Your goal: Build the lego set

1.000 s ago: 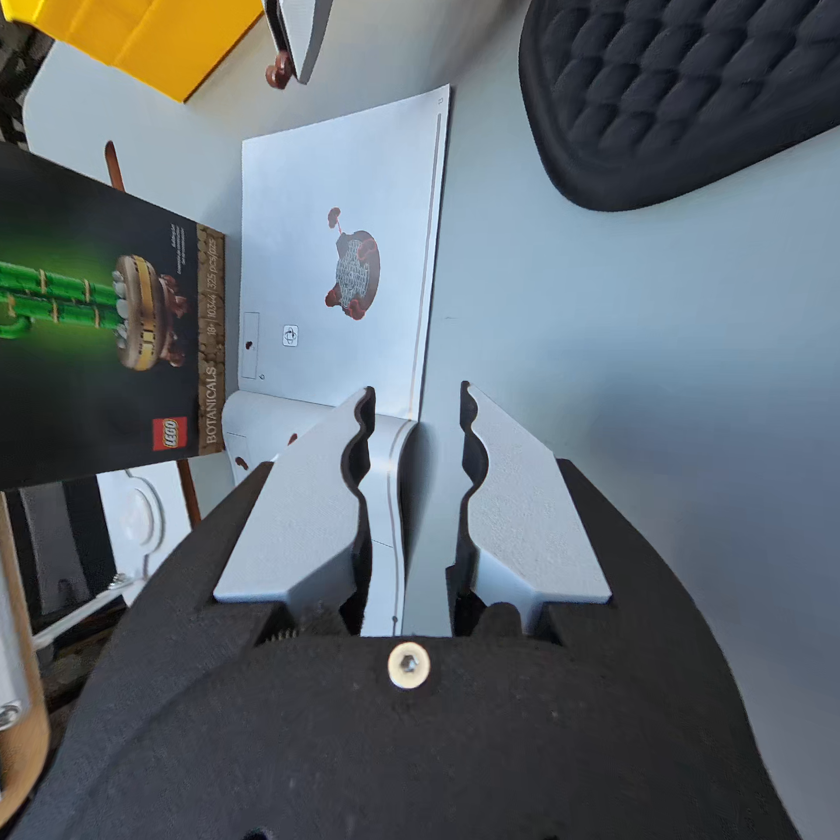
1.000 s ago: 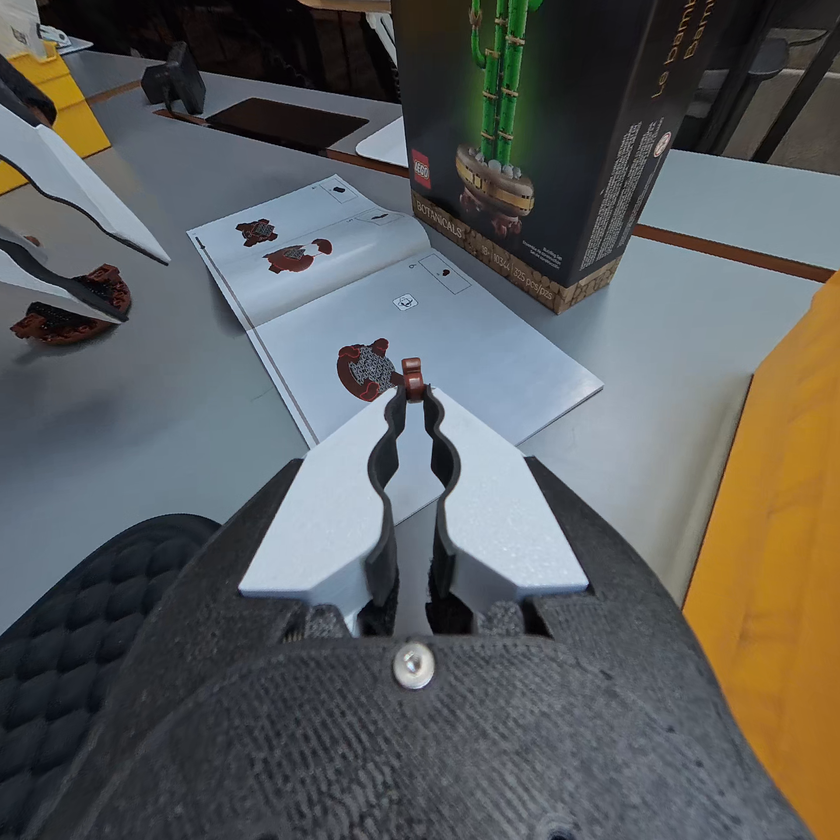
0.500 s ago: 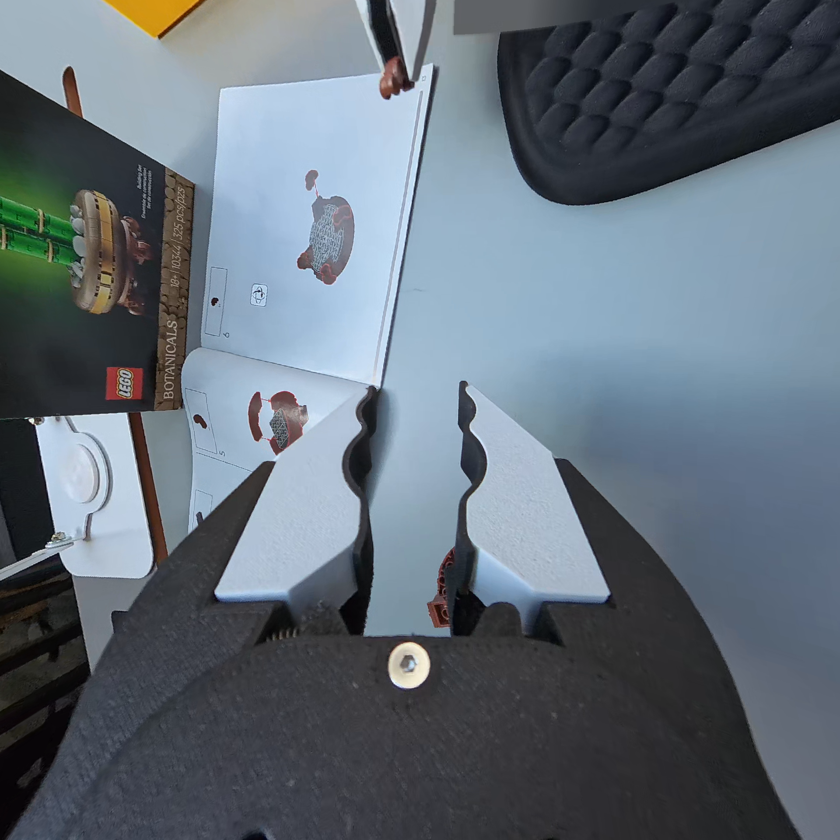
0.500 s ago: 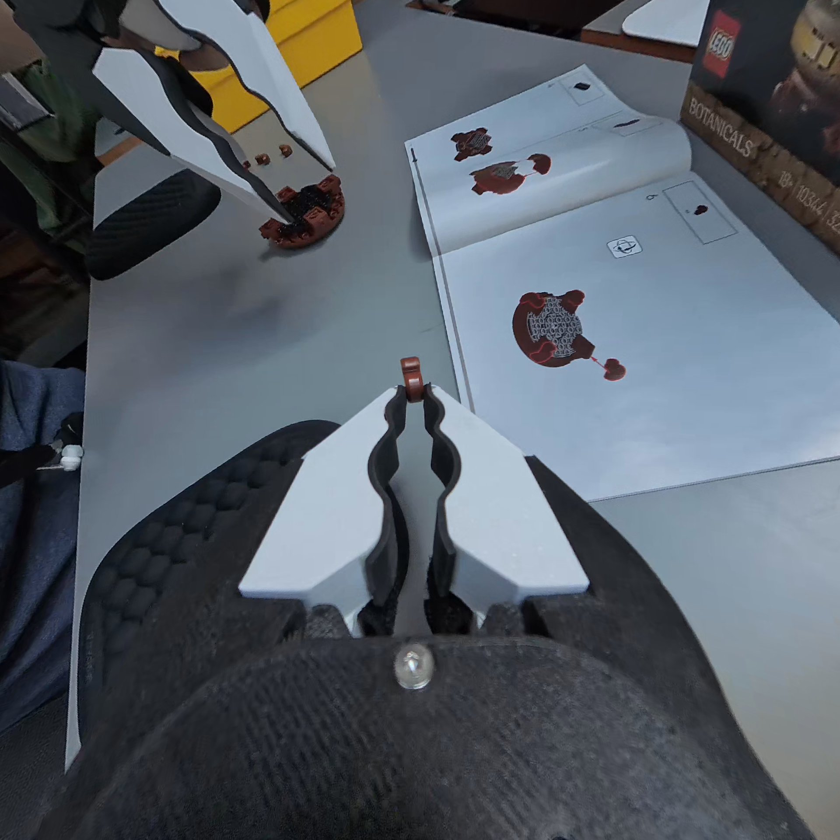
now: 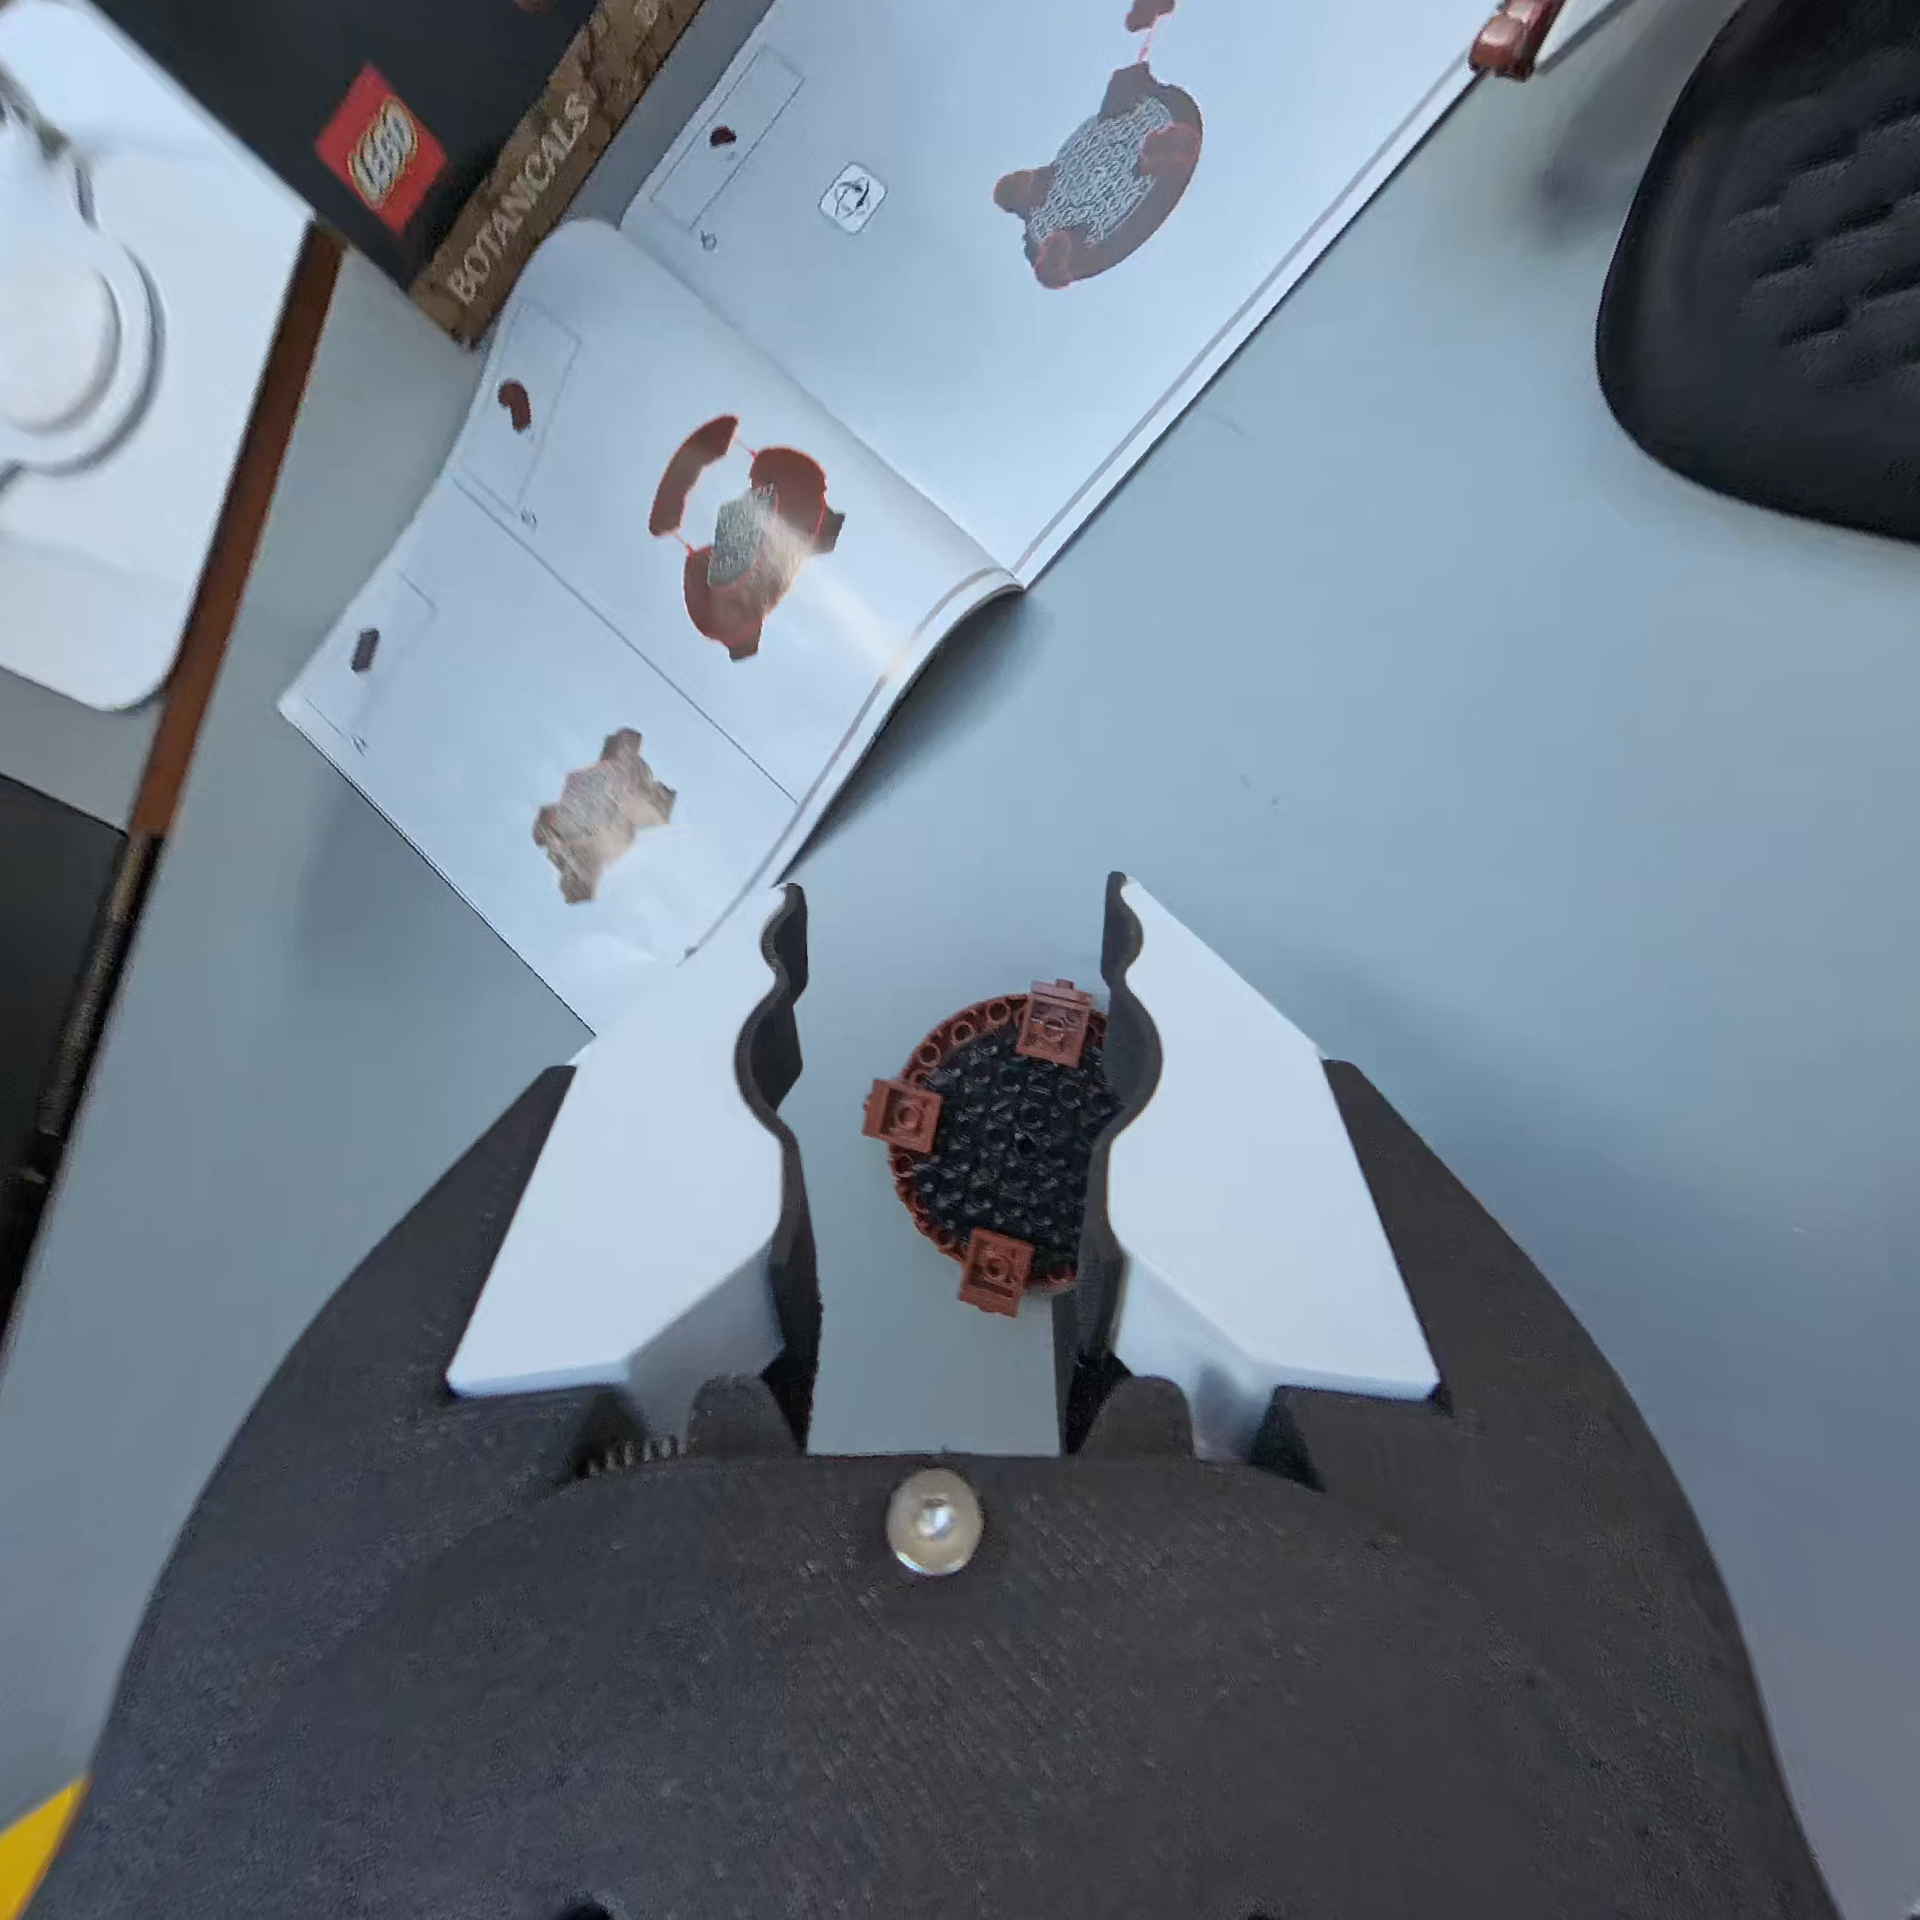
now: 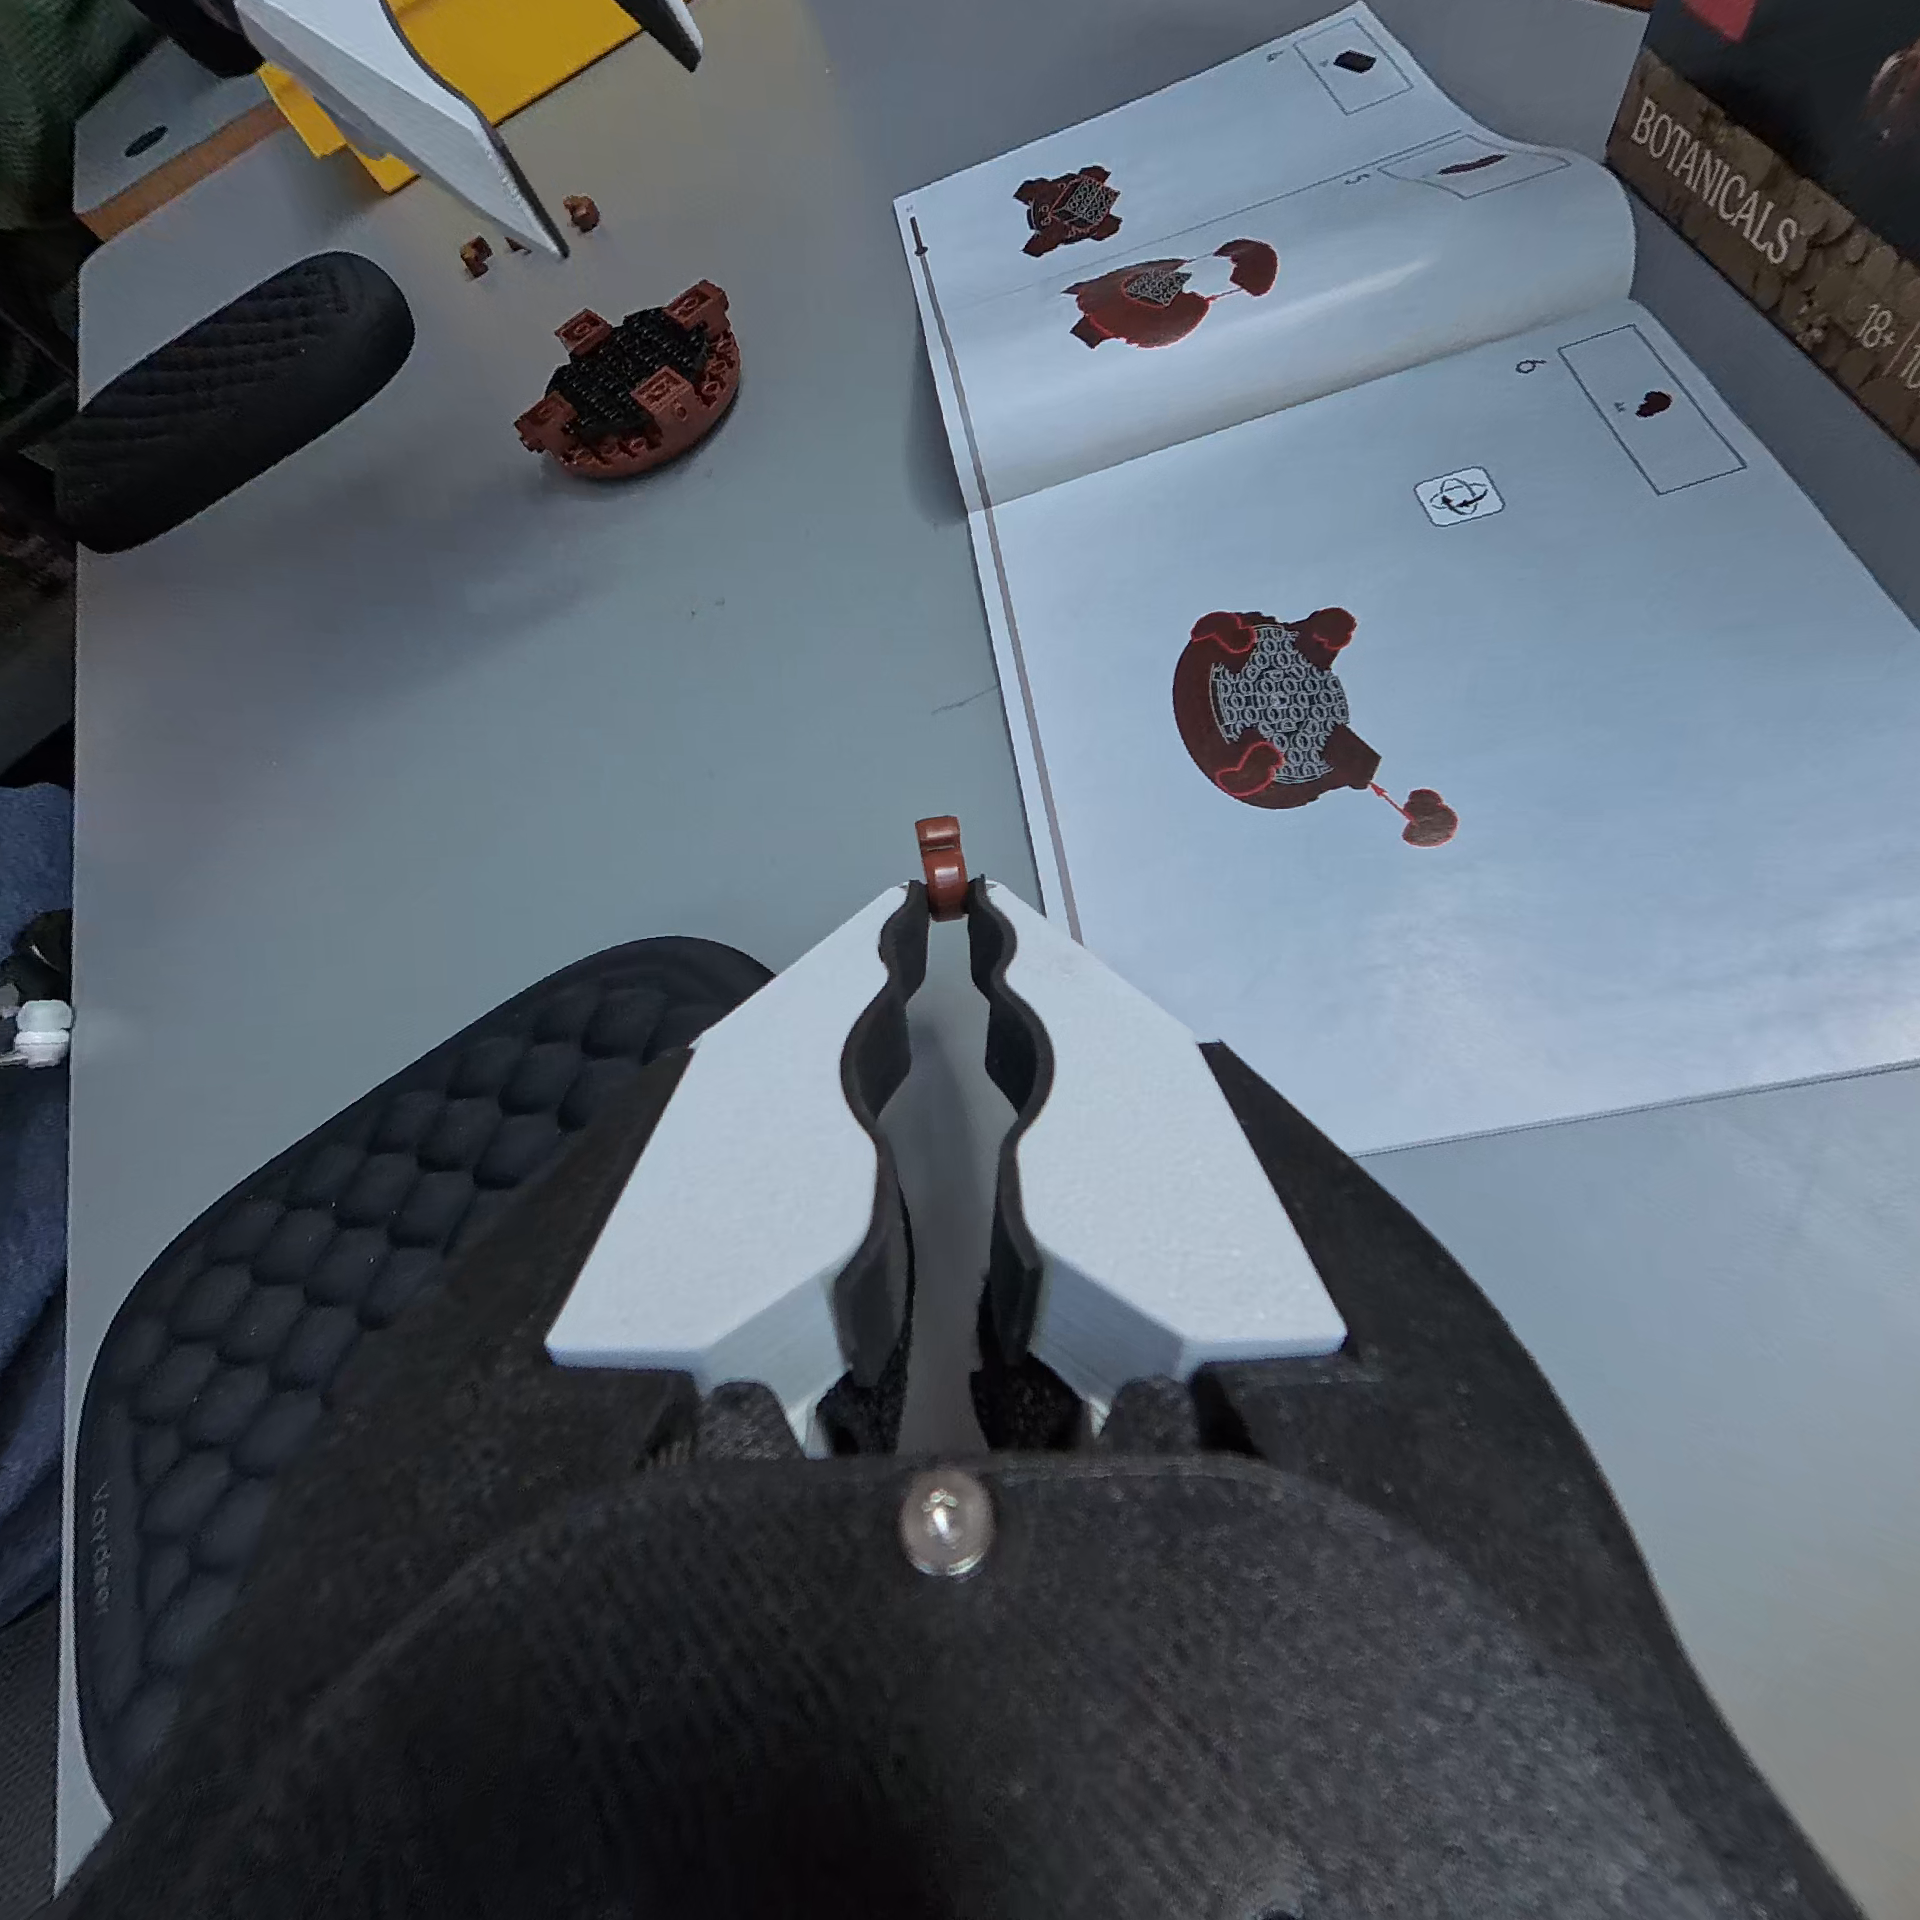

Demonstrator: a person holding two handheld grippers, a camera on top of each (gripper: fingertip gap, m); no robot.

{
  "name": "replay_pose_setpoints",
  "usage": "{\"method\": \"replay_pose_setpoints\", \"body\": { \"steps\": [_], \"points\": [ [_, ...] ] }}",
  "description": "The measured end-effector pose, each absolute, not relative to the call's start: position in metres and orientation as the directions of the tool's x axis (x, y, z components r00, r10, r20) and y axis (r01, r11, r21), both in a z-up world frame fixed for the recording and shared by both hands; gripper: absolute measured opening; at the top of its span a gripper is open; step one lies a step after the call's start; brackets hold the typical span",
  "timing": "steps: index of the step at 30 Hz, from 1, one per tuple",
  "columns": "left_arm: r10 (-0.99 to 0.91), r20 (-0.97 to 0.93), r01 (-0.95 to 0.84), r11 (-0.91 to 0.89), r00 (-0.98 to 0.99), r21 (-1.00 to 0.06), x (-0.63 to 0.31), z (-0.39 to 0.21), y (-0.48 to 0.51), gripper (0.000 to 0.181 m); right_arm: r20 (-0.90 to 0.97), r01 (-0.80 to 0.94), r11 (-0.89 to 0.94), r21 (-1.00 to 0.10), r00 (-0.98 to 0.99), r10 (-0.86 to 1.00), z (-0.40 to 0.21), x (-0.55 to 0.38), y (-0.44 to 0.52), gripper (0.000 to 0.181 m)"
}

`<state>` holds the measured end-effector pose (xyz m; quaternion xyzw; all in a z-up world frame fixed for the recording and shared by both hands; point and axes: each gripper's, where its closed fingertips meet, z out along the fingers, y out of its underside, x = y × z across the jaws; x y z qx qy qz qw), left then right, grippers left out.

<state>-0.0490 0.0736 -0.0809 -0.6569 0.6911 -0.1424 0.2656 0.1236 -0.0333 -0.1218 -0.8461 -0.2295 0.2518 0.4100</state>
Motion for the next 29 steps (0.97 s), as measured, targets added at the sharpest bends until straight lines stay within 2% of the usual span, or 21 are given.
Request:
{"method": "replay_pose_setpoints", "body": {
  "steps": [2,5,7,9,13,17,29],
  "points": [
    [-0.992,-0.096,-0.827,-0.014,0.082,-0.562,-0.067,-0.088,0.073,0.072,-0.229,0.187,-0.551,-0.813,0.768,0.598,-0.121,0.122,-0.033,0.007],
    [-0.984,-0.095,-0.859,-0.084,0.151,-0.505,-0.097,-0.108,0.077,0.097,-0.219,0.189,-0.537,-0.822,0.765,0.605,-0.119,0.12,-0.032,0.007],
    [-0.982,-0.101,-0.883,-0.094,0.158,-0.459,-0.112,-0.122,0.073,0.105,-0.216,0.19,-0.532,-0.825,0.764,0.607,-0.118,0.12,-0.032,0.007],
    [-0.985,-0.097,-0.898,-0.087,0.142,-0.432,-0.12,-0.134,0.067,0.104,-0.217,0.184,-0.53,-0.828,0.766,0.605,-0.117,0.121,-0.032,0.007],
    [-0.986,-0.064,-0.897,-0.109,0.151,-0.428,-0.122,-0.15,0.068,0.115,-0.222,0.172,-0.527,-0.832,0.768,0.6,-0.115,0.123,-0.031,0.007],
    [-0.985,-0.009,-0.877,-0.147,0.17,-0.458,-0.119,-0.157,0.071,0.113,-0.218,0.169,-0.525,-0.834,0.773,0.595,-0.116,0.125,-0.03,0.007],
    [-0.991,-0.009,-0.872,-0.116,0.136,-0.475,-0.116,-0.159,0.066,0.087,-0.232,0.163,-0.535,-0.829,0.77,0.594,-0.119,0.125,-0.03,0.007]
  ]
}}
